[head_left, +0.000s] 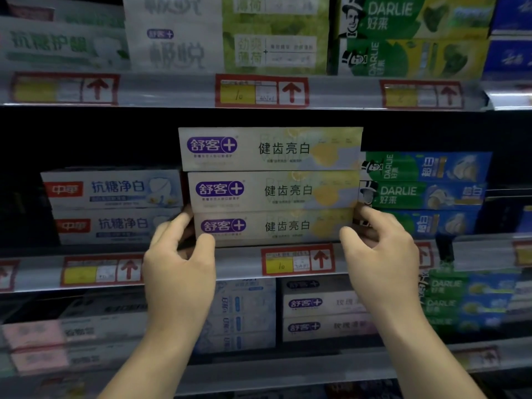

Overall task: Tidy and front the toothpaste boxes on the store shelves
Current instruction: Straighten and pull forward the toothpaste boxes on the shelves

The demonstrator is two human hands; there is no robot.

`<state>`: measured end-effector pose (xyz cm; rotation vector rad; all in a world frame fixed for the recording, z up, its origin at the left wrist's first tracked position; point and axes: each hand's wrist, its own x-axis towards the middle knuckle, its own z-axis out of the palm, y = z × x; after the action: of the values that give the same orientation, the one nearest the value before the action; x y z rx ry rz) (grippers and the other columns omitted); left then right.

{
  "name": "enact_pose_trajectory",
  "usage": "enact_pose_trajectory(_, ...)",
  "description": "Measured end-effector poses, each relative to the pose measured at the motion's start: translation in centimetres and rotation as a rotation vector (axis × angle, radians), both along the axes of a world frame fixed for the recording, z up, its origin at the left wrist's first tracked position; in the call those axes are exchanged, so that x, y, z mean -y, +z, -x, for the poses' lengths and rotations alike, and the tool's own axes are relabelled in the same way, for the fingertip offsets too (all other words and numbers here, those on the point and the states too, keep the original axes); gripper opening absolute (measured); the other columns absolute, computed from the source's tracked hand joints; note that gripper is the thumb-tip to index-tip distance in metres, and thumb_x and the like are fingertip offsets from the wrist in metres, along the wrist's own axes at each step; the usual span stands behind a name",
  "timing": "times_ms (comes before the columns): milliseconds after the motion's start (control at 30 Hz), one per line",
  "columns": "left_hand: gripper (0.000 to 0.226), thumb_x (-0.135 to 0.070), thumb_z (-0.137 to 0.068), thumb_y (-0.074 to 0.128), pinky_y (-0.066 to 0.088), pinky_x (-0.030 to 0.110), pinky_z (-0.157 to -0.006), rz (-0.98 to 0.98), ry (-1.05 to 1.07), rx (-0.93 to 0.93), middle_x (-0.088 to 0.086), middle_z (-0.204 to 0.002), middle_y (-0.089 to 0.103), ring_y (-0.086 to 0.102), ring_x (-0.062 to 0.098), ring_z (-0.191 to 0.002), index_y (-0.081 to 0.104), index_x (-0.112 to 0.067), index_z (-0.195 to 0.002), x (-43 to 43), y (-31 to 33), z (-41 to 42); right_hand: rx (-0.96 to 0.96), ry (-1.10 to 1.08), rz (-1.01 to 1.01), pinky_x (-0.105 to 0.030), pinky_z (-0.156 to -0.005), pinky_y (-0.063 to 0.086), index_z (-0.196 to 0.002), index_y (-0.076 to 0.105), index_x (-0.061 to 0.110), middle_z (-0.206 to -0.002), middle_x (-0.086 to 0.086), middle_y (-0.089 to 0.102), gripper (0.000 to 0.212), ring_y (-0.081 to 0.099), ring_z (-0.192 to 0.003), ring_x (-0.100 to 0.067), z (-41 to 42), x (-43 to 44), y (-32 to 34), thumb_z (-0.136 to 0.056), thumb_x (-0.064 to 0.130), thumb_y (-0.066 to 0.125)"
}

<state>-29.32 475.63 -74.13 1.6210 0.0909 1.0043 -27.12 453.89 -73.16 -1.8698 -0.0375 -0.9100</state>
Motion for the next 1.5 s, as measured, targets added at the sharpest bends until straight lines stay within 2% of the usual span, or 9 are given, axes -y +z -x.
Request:
enact_pose_trajectory(200, 0.041, -0.013, -0.094, 0.064, 0.045, 0.015, -0.084, -0.076, 0.007, -0.018, -0.012, -0.12, 0.059, 0.059, -0.006, -0.098, 0.062, -0.019, -0.135, 0.3, 0.0, 0.0, -0.023, -0.001, 0.087, -0.018, -0.088, 0.036, -0.139, 0.06, 0.011, -0.115, 0.011, 0.054, 0.044, 0.049, -0.103, -0.004, 0.0, 0.4, 0.2, -0.095, 0.014, 0.063)
enact_pose_trajectory(433, 0.033, -0.014, -0.094, 0.063, 0.047, 0.023, -0.087, -0.125, -0.032, -0.028, -0.018, -0.112, 0.054, 0.059, -0.002, -0.097, 0.058, -0.046, -0.1, 0.4, 0.6, 0.6, -0.034, -0.007, 0.083, -0.024, -0.086, 0.042, -0.135, 0.063, 0.011, -0.119, 0.005, 0.058, 0.041, 0.057, -0.105, -0.013, -0.4, 0.2, 0.0, -0.094, 0.015, 0.062)
enact_pose_trajectory(633, 0.047, -0.02, -0.094, 0.063, 0.047, 0.036, -0.104, -0.156, 0.001, -0.072, -0.012, -0.127, 0.052, 0.056, 0.008, -0.114, 0.057, -0.019, -0.141, -0.1, 0.6, 0.5, -0.048, -0.015, 0.104, -0.007, -0.076, 0.038, -0.133, 0.063, 0.012, -0.118, 0.005, 0.058, 0.039, 0.056, -0.101, -0.01, -0.3, 0.2, 0.0, -0.094, 0.015, 0.062)
enact_pose_trajectory(700, 0.051, -0.02, -0.095, 0.064, 0.048, 0.026, -0.1, -0.156, 0.011, -0.04, -0.012, -0.133, 0.053, 0.056, 0.003, -0.114, 0.053, -0.02, -0.145, -0.5, 1.0, 0.6, -0.042, -0.012, 0.114, -0.003, -0.078, 0.039, -0.136, 0.061, 0.013, -0.12, 0.006, 0.058, 0.041, 0.054, -0.103, -0.006, -0.2, 0.5, 0.2, -0.095, 0.015, 0.062)
enact_pose_trajectory(800, 0.055, -0.016, -0.096, 0.064, 0.042, 0.003, -0.084, -0.142, 0.012, 0.05, -0.017, -0.134, 0.052, 0.054, -0.017, -0.106, 0.048, -0.024, -0.147, -1.3, 2.0, 0.6, -0.01, 0.04, 0.12, -0.028, -0.105, 0.046, -0.145, 0.052, 0.019, -0.136, 0.009, 0.053, 0.052, 0.049, -0.126, -0.007, 0.0, 0.8, 0.7, -0.095, 0.02, 0.064)
enact_pose_trajectory(867, 0.056, -0.014, -0.096, 0.065, 0.044, 0.01, -0.093, -0.134, -0.036, 0.098, -0.018, -0.137, 0.054, 0.055, -0.01, -0.116, 0.048, -0.025, -0.148, -1.7, 2.5, 0.4, 0.02, 0.096, 0.11, -0.039, -0.114, 0.041, -0.152, 0.044, 0.025, -0.145, 0.016, 0.046, 0.06, 0.041, -0.136, -0.003, 0.3, 0.9, 1.2, -0.096, 0.022, 0.065)
enact_pose_trajectory(1133, 0.049, -0.007, -0.095, 0.065, 0.049, 0.011, -0.09, -0.092, -0.177, 0.171, -0.018, -0.128, 0.061, 0.061, -0.006, -0.114, 0.055, -0.04, -0.13, -1.3, 3.4, -0.3, 0.049, 0.282, 0.076, -0.039, -0.125, 0.025, -0.159, 0.023, 0.04, -0.161, 0.028, 0.026, 0.083, 0.02, -0.148, 0.009, 0.5, 0.4, 2.1, -0.091, 0.033, 0.071)
enact_pose_trajectory(1267, 0.049, -0.008, -0.094, 0.066, 0.05, 0.012, -0.086, -0.042, -0.215, 0.175, -0.018, -0.123, 0.065, 0.063, -0.007, -0.11, 0.056, -0.056, -0.103, -1.4, 3.8, -0.4, 0.072, 0.269, 0.065, -0.039, -0.125, 0.025, -0.159, 0.026, 0.04, -0.16, 0.028, 0.028, 0.081, 0.021, -0.147, 0.009, -0.1, 0.1, 2.1, -0.092, 0.033, 0.071)
enact_pose_trajectory(1500, 0.046, -0.008, -0.094, 0.066, 0.052, 0.029, -0.094, -0.069, -0.235, 0.162, -0.019, -0.119, 0.066, 0.065, 0.002, -0.11, 0.061, -0.051, -0.108, -1.3, 3.7, -0.5, 0.086, 0.287, -0.009, -0.035, -0.124, 0.026, -0.158, 0.029, 0.036, -0.159, 0.026, 0.032, 0.081, 0.025, -0.146, 0.01, -0.5, 0.3, 2.0, -0.091, 0.027, 0.073)
